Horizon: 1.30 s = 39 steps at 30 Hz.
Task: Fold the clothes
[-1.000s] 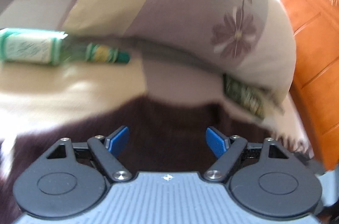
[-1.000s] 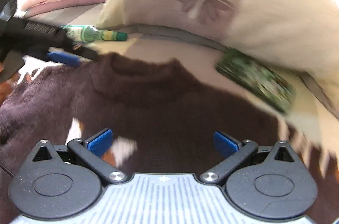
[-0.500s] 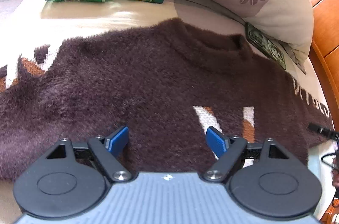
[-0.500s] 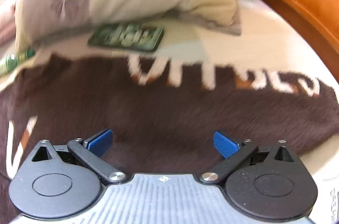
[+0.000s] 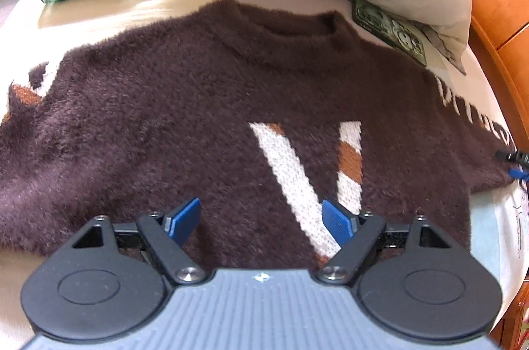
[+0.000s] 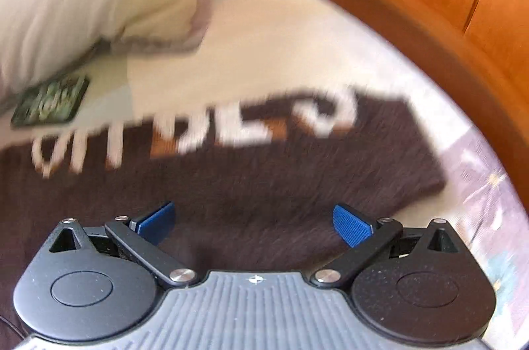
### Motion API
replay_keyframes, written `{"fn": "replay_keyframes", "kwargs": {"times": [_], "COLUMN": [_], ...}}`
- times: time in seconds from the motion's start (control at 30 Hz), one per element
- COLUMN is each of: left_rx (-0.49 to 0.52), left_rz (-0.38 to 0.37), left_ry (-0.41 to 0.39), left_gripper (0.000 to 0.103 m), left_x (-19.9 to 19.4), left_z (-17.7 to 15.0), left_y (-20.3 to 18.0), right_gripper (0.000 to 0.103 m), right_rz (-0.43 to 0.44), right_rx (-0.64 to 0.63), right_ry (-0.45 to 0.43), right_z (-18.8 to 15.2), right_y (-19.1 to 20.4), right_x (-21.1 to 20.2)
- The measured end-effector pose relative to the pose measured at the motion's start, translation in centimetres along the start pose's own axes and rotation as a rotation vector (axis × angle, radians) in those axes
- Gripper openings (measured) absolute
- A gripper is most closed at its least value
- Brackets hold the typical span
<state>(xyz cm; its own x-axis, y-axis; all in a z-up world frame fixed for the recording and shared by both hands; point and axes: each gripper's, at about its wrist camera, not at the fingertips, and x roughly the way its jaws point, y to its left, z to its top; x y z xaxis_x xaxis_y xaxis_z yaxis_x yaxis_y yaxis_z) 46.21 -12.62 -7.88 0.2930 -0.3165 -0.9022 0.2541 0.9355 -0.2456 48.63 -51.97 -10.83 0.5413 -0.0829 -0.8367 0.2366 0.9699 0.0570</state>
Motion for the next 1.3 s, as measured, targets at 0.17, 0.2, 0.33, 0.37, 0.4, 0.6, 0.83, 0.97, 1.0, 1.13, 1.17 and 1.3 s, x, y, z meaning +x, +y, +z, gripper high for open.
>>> {"fn": "replay_keyframes", "kwargs": {"times": [0.17, 0.2, 0.33, 0.37, 0.4, 0.6, 0.83, 0.97, 1.0, 1.13, 1.17, 1.3], "left_rx": [0.052, 0.059, 0.074, 0.079, 0.083, 0.078, 0.118, 0.08, 0.069, 0.046, 0.045, 0.041], "left_rz": [0.001, 0.0, -0.009, -0.006, -0.003, 0.004, 0.067, 0.107, 0.112, 0.121, 0.122, 0.123], "left_ry": [0.028, 0.027, 0.041, 0.045, 0.049, 0.062, 0.06, 0.045, 0.043, 0.032, 0.031, 0.029], "left_gripper": [0.08, 0.08, 0.08, 0.08, 0.08, 0.08, 0.08, 0.08, 0.08, 0.08, 0.081, 0.083], "left_x": [0.6, 0.6, 0.7, 0.8, 0.9, 1.5, 1.4, 0.9, 1.0, 1.6, 1.7, 1.8], "left_z": [0.3, 0.4, 0.7, 0.7, 0.6, 0.5, 0.1, -0.1, -0.1, -0.3, -0.3, -0.1], "left_y": [-1.6, -1.9, -2.4, -2.5, -2.6, -3.5, -4.1, -2.7, -2.4, -1.7, -1.7, -1.7], "right_gripper": [0.103, 0.103, 0.103, 0.103, 0.103, 0.103, 0.103, 0.103, 0.103, 0.103, 0.103, 0.103], "right_rz": [0.015, 0.0, 0.003, 0.007, -0.002, 0.011, -0.002, -0.028, 0.004, 0.158, 0.208, 0.303], "right_rx": [-0.168, -0.205, -0.188, -0.174, -0.176, -0.185, -0.173, -0.1, -0.097, -0.208, -0.227, -0.325], "right_ry": [-0.051, -0.037, -0.036, -0.032, -0.019, -0.062, -0.02, 0.004, -0.01, -0.086, -0.1, -0.147], "right_z": [1.0, 0.4, -1.8, -2.0, -1.9, 1.3, 1.6, 1.7, 1.8, 2.7, 2.9, 3.7], "right_y": [2.9, 2.7, -1.3, -2.2, -2.6, -2.7, -4.8, -4.6, -3.9, 2.8, 4.8, 12.9], "right_x": [1.5, 2.1, 1.7, 1.2, 0.8, 0.0, 2.7, 1.2, 0.7, 0.0, 0.2, 2.5]}}
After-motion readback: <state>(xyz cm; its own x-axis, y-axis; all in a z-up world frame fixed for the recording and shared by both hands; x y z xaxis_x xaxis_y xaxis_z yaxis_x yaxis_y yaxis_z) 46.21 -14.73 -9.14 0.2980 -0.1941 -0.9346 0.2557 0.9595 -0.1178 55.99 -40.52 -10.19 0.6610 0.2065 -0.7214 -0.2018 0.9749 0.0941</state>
